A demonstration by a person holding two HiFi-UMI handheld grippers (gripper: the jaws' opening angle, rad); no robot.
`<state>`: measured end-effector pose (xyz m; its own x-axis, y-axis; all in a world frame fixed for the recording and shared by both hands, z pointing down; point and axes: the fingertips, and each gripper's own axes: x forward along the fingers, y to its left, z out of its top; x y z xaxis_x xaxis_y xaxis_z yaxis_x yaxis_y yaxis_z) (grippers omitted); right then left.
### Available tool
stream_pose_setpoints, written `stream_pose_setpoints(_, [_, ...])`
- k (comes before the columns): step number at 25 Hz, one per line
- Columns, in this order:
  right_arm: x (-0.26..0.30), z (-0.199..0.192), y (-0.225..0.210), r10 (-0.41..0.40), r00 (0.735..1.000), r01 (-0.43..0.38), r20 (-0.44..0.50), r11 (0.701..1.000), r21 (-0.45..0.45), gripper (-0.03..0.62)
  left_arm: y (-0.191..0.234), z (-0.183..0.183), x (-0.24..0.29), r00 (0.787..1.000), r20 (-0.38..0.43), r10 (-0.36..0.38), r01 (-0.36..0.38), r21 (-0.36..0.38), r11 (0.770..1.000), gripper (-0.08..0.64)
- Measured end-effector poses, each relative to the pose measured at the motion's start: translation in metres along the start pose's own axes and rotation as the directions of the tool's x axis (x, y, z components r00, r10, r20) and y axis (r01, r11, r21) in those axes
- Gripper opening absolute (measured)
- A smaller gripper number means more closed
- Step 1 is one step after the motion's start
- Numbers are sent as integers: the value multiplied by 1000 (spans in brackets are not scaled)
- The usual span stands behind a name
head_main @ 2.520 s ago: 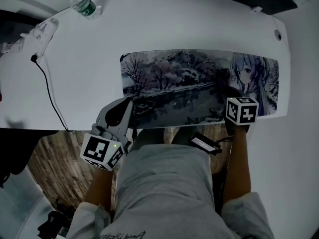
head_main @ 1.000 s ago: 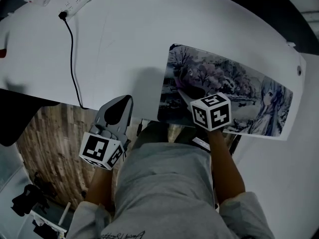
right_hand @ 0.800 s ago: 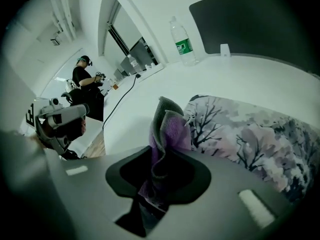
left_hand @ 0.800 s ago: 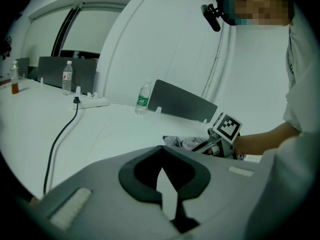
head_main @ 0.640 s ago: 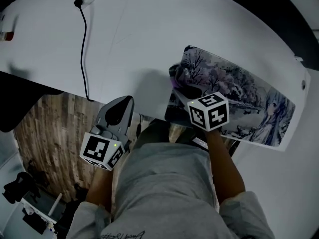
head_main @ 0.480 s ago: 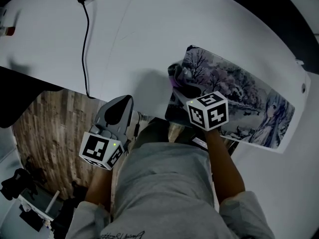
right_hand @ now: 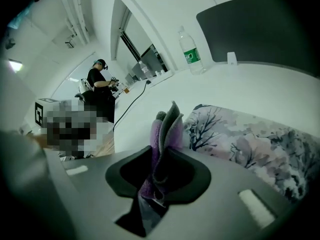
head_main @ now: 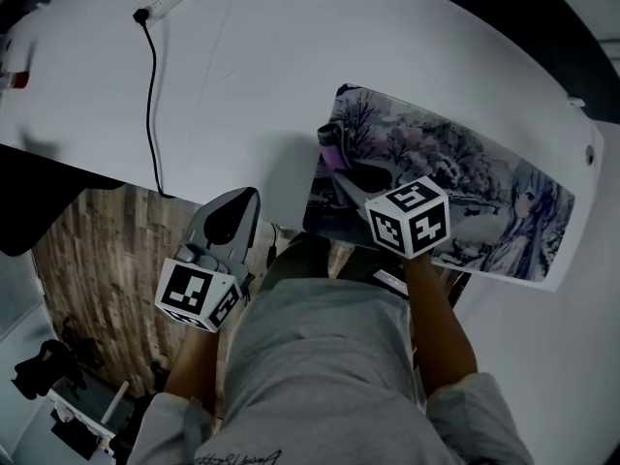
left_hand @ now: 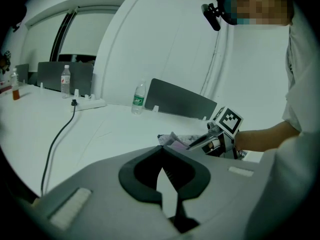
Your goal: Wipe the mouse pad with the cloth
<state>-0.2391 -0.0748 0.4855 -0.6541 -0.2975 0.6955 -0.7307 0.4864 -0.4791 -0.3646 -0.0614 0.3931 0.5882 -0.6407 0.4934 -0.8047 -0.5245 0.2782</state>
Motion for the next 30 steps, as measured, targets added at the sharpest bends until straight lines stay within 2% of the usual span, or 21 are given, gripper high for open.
stream_pose_setpoints(5, [-50, -18, -26, -30, 998, 28, 60, 999, 21, 94, -52, 8, 30, 998, -11, -65, 66, 45, 997, 18])
stream_pose_setpoints(11, [-146, -59, -99, -166, 976, 147, 139, 980, 134, 94, -140, 17, 75, 981, -35, -189, 191, 110, 975, 18])
stream_pose_setpoints(18, [-275, -122, -178, -358, 916, 308, 182, 916, 257, 94, -245, 21, 122, 936, -85, -341, 351, 179, 919, 18])
stream_pose_setpoints(23, [-349, -170, -223, -457, 870, 382, 183, 861, 335, 94, -305, 23, 149, 914, -115, -389, 405, 204, 891, 18])
stream_pose_setpoints(30, [-426, -240, -268, -553, 824, 469, 123, 788, 400, 94, -379, 18, 183, 880, -146, -451, 474, 217, 853, 18])
